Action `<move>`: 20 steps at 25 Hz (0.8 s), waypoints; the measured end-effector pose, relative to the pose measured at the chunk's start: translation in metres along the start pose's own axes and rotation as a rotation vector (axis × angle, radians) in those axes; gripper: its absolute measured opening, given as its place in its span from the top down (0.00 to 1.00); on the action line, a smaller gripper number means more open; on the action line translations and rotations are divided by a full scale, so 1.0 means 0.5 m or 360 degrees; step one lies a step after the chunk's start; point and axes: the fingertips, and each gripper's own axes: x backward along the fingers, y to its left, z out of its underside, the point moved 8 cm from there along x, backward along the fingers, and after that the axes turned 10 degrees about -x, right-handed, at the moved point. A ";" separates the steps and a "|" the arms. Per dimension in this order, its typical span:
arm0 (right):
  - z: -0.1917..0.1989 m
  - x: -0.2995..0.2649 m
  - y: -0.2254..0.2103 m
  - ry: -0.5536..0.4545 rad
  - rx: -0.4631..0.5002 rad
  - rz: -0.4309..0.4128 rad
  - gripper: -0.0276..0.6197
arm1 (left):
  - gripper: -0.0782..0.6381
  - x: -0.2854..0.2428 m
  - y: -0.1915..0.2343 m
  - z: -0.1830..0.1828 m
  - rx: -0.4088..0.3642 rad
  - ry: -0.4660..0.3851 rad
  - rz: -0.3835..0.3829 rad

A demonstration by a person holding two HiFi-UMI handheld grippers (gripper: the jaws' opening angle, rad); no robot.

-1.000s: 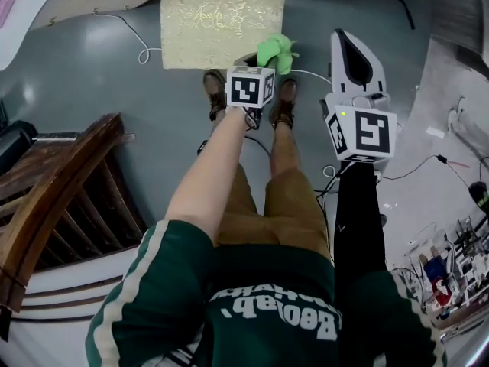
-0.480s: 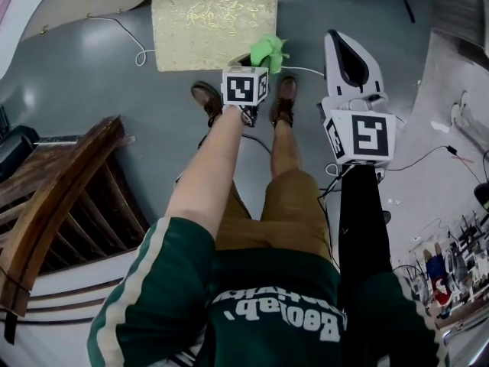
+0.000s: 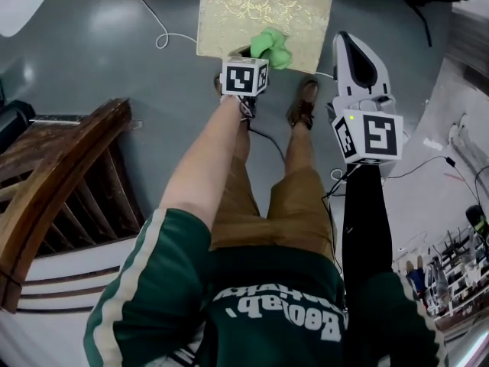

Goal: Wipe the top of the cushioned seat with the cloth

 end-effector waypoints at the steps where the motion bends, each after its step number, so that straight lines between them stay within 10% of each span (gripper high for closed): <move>1: -0.001 -0.014 0.026 0.0006 0.0005 -0.0020 0.95 | 0.69 0.019 0.036 0.004 -0.0001 -0.0004 -0.0020; 13: -0.040 -0.152 0.233 0.0011 0.0076 -0.0139 0.95 | 0.69 0.155 0.354 0.040 -0.0006 0.0124 -0.0299; 20: -0.036 -0.176 0.255 0.0037 0.0092 -0.0146 0.95 | 0.69 0.174 0.397 0.079 0.0077 0.0163 -0.0290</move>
